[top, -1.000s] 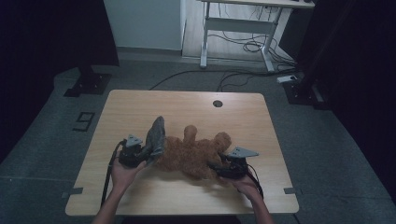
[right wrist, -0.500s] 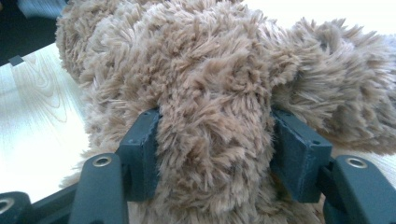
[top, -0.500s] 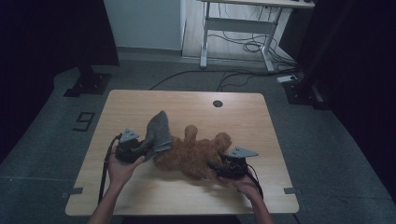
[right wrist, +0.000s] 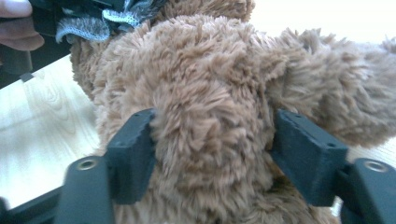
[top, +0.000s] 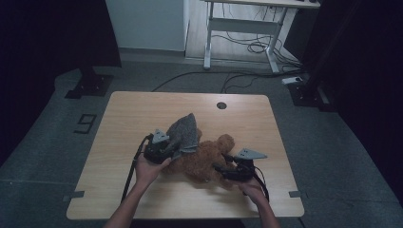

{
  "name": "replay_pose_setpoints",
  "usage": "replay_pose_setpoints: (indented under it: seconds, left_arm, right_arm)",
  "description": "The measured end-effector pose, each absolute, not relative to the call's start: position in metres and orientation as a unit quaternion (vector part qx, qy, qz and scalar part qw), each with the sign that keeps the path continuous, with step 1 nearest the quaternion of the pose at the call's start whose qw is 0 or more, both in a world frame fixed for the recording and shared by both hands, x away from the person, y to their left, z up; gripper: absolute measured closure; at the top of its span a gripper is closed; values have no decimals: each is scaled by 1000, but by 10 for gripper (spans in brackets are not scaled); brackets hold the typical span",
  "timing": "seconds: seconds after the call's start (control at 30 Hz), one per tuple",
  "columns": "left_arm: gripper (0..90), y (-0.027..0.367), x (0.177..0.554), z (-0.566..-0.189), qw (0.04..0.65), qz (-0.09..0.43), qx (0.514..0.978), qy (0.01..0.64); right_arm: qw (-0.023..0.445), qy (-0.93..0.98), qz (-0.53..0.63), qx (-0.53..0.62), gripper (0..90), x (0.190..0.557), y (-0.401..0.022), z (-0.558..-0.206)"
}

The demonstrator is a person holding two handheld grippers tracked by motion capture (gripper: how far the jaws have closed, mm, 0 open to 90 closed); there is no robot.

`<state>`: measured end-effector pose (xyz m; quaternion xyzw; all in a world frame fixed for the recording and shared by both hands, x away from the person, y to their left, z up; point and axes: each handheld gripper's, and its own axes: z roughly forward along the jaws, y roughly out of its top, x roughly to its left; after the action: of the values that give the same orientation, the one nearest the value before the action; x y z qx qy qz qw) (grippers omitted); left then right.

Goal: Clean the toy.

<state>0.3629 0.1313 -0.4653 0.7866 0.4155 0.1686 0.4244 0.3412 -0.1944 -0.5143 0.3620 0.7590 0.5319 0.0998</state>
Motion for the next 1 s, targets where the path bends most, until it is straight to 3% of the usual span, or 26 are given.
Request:
replay_pose_setpoints:
  seconds: [0.27, 0.37, 0.47, 0.6, 0.83, 1.0]
  left_arm:
    - [772, 142, 343, -472, 448, 159, 779, 408]
    - [772, 147, 336, -475, 458, 152, 775, 408]
    - [771, 151, 331, -475, 465, 143, 773, 407]
    - [759, 164, 326, -463, 481, 129, 765, 408]
    - [756, 222, 332, -470, 450, 145, 737, 484]
    - [755, 224, 333, -501, 423, 93, 754, 494]
  right_arm:
    - [76, 788, 490, 365, 157, 339, -182, -518]
    - [70, 790, 496, 354, 222, 339, -177, -525]
    - [82, 795, 500, 333, 373, 335, -175, -526]
    - [94, 797, 506, 316, 505, 332, -176, -526]
    - [107, 799, 508, 304, 546, 333, -177, -525]
    - [116, 802, 504, 299, 558, 333, -176, -524]
